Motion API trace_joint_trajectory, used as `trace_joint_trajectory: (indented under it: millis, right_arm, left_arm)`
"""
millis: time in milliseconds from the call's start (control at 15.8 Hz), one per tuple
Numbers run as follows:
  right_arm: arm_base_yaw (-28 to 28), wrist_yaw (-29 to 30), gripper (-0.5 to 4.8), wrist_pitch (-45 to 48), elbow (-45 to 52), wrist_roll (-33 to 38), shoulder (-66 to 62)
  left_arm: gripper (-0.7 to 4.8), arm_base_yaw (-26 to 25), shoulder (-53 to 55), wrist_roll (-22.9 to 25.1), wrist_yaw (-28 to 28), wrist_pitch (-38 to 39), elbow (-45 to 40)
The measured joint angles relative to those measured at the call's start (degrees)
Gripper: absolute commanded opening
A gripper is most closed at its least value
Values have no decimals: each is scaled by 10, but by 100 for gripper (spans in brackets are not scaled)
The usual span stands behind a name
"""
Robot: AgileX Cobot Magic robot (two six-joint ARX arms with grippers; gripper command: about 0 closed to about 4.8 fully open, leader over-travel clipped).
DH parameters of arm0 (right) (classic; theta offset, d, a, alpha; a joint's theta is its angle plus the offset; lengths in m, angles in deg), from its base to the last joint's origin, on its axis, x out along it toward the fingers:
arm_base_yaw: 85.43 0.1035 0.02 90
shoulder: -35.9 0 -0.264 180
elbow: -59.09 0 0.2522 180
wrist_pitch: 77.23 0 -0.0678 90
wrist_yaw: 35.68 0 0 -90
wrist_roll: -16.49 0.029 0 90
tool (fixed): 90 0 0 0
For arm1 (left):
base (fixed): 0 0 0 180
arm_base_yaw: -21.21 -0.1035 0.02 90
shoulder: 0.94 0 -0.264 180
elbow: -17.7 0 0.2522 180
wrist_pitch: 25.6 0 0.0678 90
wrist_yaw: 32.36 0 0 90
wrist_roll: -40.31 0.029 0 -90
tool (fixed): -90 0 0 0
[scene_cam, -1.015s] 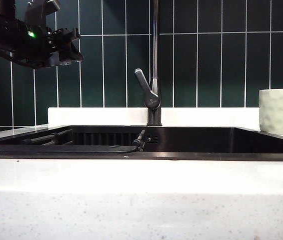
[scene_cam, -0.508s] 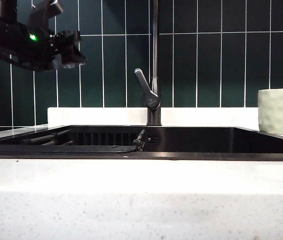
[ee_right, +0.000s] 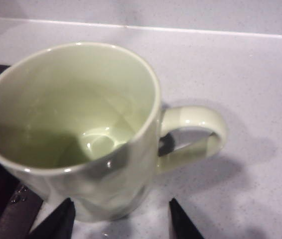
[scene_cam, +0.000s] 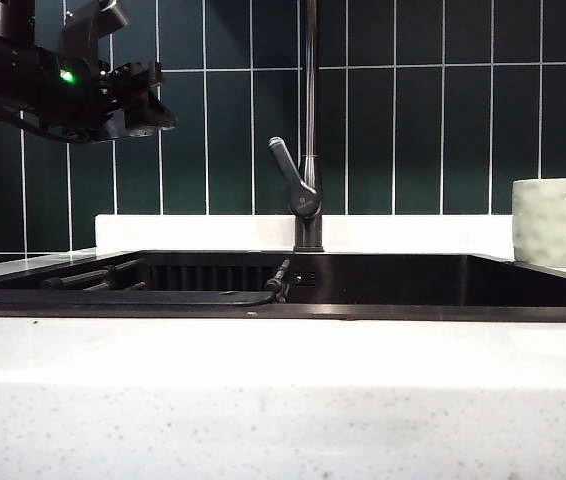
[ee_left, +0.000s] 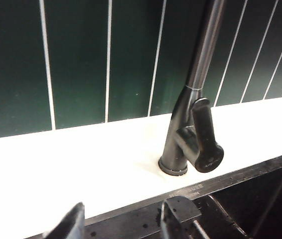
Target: Pick up the mug next to the sink, go to the faucet to get some water, pour the water into the sink, and finally put the mug back to its place.
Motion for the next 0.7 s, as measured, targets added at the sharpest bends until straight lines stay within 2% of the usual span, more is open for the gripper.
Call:
trace_joint_trajectory:
  millis: [381, 698]
  right_arm:
    - [0, 8, 276, 43, 0, 1, -9]
    - [0, 9, 275, 80, -2, 30, -42]
  left_arm:
    - [191, 0, 0, 0, 0, 0, 0]
    - [191, 0, 0, 0, 0, 0, 0]
